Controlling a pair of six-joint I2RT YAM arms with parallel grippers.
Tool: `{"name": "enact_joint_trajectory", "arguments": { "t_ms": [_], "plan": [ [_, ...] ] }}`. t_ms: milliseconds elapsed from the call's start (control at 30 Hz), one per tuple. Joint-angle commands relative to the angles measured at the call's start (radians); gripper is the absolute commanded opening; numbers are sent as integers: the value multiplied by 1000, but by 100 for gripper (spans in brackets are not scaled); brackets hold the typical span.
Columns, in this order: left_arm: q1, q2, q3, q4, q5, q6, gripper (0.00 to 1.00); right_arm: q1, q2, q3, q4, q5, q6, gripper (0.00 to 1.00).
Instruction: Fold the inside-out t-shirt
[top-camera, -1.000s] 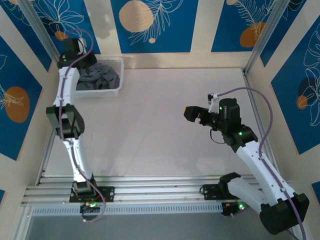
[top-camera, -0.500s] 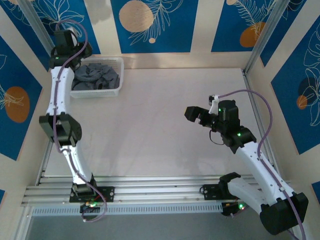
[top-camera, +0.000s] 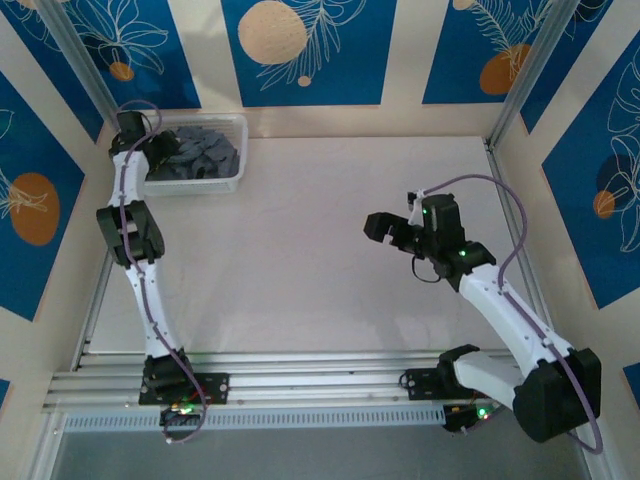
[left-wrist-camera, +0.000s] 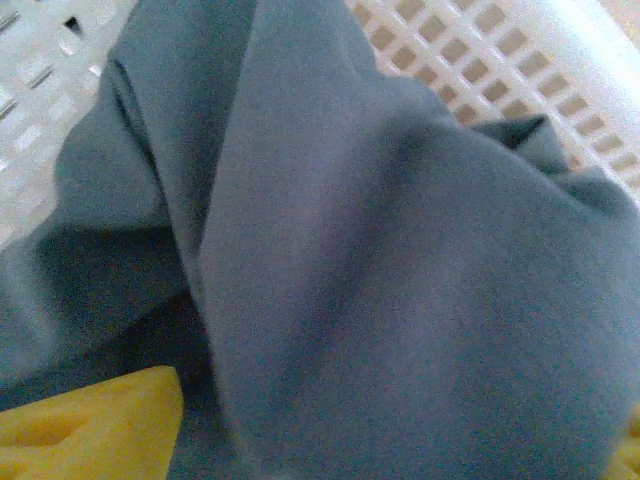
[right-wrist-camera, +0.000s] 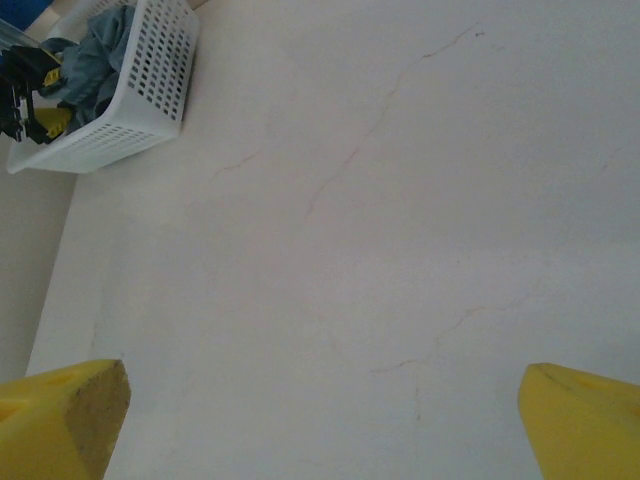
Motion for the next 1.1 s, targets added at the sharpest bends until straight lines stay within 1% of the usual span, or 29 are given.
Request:
{"name": "enact_joint_trajectory", "arguments": {
  "t_ms": [0, 33, 100, 200, 300, 367, 467, 600, 633, 700, 800, 900, 933, 967, 1000, 1033, 1067],
  "plan": [
    [2, 30, 109, 1, 106, -15, 11, -4, 25, 74, -3, -18, -20, 100],
    [2, 20, 110, 5, 134, -13, 0, -3, 31, 80, -4, -22, -12, 100],
    [1, -21, 109, -2, 203, -21, 0, 1, 33, 84, 1, -33, 8, 99],
    [-15, -138, 109, 0, 331, -69, 0, 9, 21, 73, 18, -39, 40, 99],
    [-64, -294, 109, 49, 421, -138, 0, 16, -6, 55, 37, -44, 79, 99],
    [-122, -414, 112, 72, 449, -167, 0, 20, -38, 46, 42, -51, 104, 98],
    [-217, -578, 112, 63, 462, -161, 0, 23, -99, 22, 51, -43, 118, 98],
    [-335, -743, 82, 15, 417, -98, 0, 22, -187, -5, 52, -1, 114, 99],
    [-364, -781, 47, 7, 387, -65, 0, 20, -205, -12, 54, 5, 111, 99],
    [-404, -855, -81, 13, 336, -31, 0, 15, -235, -21, 56, 14, 106, 99],
    [-439, -984, -387, 110, 287, -9, 0, 6, -262, -31, 46, 15, 108, 99],
    [-466, -1094, -685, 204, 207, 11, 0, -5, -283, -53, 39, 5, 118, 99],
    [-474, -1127, -784, 226, 178, 17, 8, -10, -287, -59, 38, -3, 123, 99],
    [-479, -1159, -883, 249, 144, 20, 22, -14, -291, -64, 33, -13, 129, 99],
    [-480, -1183, -972, 266, 113, 16, 33, -17, -293, -65, 27, -22, 131, 99],
    [-481, -1207, -1063, 284, 84, 9, 41, -19, -293, -64, 18, -30, 129, 99],
    [-481, -1228, -1137, 292, 61, 11, 48, -20, -294, -61, 4, -32, 122, 99]
  ]
}}
